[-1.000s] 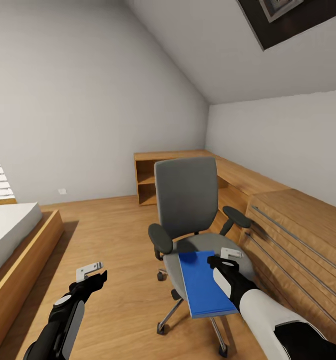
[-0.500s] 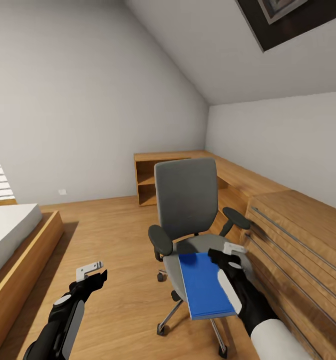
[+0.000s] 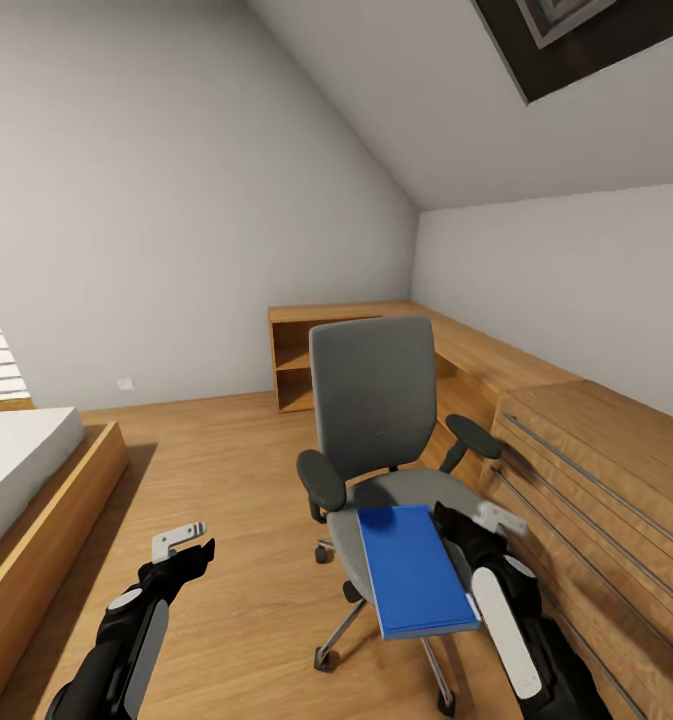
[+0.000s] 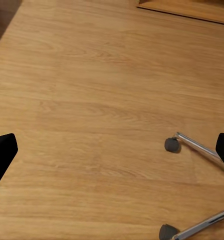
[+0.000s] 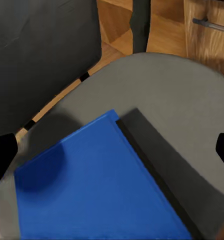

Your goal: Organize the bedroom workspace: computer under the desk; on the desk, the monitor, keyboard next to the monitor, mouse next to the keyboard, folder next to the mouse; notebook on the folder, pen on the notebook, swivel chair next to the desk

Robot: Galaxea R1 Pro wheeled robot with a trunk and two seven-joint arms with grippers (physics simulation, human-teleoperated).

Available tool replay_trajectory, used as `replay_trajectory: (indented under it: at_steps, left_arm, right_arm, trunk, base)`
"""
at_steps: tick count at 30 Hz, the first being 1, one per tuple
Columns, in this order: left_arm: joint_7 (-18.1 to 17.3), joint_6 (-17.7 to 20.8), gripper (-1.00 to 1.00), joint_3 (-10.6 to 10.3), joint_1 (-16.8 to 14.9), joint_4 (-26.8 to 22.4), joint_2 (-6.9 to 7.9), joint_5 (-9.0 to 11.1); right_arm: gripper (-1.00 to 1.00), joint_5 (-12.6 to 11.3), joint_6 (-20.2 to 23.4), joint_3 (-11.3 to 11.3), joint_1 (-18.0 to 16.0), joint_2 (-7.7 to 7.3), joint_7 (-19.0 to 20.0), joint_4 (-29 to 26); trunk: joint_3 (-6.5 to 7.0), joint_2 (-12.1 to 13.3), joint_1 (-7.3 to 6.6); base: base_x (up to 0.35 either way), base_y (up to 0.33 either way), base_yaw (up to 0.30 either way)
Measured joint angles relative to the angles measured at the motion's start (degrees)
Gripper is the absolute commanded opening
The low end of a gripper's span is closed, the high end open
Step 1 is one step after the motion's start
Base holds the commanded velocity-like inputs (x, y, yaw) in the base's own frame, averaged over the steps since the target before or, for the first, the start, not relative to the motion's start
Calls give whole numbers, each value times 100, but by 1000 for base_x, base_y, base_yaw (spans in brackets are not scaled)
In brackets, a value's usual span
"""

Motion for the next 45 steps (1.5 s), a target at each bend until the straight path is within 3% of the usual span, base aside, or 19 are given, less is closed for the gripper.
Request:
replay_trajectory:
  at_steps: [4, 5, 12, 27, 45]
  left_arm:
    - [0, -3, 100, 0, 0, 0, 4, 0]
    - [0, -5, 100, 0, 0, -1, 4, 0]
    - [-8, -6, 100, 1, 0, -2, 11, 0]
    - [-8, 2, 100, 0, -1, 16, 4, -7]
    - [-10, 14, 100, 13, -1, -112, 14, 12]
  right_arm:
    - [100, -540, 52, -130, 55, -2, -23, -120]
    - [100, -816, 62, -225, 68, -4, -45, -148]
    - [100, -1295, 60, -347, 82, -8, -76, -179]
    - [100, -1359, 31, -356, 89, 3, -71, -140]
    - [100, -1396, 31, -383, 91, -12, -64, -137]
  trunk:
    - [0, 0, 0]
    - [0, 0, 0]
    - [0, 0, 2]
    - [-21, 0, 3]
    - [-34, 0, 0]
  base:
    - [0, 0, 0]
    - [0, 0, 0]
    - [-62, 48, 0]
    - [-258, 197, -187]
    - [-201, 149, -76]
